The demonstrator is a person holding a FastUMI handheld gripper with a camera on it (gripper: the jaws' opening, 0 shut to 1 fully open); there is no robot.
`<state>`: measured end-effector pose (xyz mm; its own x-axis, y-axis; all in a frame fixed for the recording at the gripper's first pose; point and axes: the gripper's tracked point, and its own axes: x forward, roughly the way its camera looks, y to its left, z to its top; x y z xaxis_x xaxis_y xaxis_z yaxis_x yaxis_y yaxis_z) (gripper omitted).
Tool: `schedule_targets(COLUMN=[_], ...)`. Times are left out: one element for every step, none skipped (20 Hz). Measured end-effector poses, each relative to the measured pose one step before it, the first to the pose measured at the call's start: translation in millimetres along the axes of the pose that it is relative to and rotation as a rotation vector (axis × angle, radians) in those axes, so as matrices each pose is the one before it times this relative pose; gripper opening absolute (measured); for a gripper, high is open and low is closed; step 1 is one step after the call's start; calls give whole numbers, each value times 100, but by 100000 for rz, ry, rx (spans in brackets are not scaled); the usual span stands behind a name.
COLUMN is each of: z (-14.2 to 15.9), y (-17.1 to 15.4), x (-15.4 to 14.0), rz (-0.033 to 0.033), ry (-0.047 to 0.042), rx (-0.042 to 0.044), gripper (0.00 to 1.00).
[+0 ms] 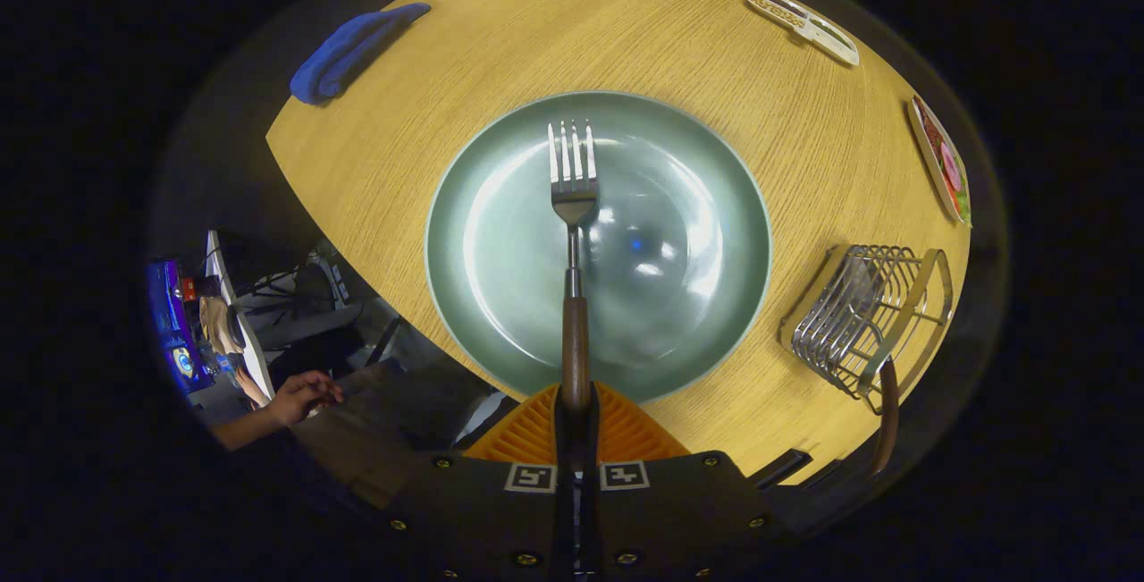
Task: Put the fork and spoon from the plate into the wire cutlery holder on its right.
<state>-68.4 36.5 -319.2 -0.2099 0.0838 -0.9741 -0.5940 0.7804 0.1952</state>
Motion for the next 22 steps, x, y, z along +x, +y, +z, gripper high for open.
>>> schedule_targets(z=[-403, -309, -470, -583, -905, -571, -631, -703, -644, -548, -719, -618, -709, -780, -924, -593, -468, -256, -485, -387, -310, 139], y=[-237, -407, -477, -544, -513, -517, -605, -626, -533, -536, -636, -799, -903, -815, -833, -813, -948, -1087, -1218, -1148, -978, -693], x=[-717, -771, -696, -900, -929, -901, -927, -872, -612, -725, -830, -728, -752, -909, -763, -822, -583, -521, -360, -272, -48, -129], rz=[-75, -315, -717, -679, -158, -339, -600, -578, -134, 10, -462, -1076, -1125, -682, -156, 52, -316, -1031, -1746, -2230, -1433, -324], ry=[990, 310, 829, 1322, 1979, 909, 340, 403, 462, 694, 672, 828, 829, 1043, 1327, 927, 1121, 1685, 2093, 2587, 2240, 1650], rx=[-1082, -1146, -1140, -1082, -751, -267, 95, 193, 410, 433, 128, -152, 181, 702, 567, 621, 943, 866, 539, 356, 347, 513], gripper=[3, 3, 3, 3, 3, 3, 3, 3, 3, 3, 3, 3, 3, 3, 3, 3, 3, 3, 3, 3, 3, 3])
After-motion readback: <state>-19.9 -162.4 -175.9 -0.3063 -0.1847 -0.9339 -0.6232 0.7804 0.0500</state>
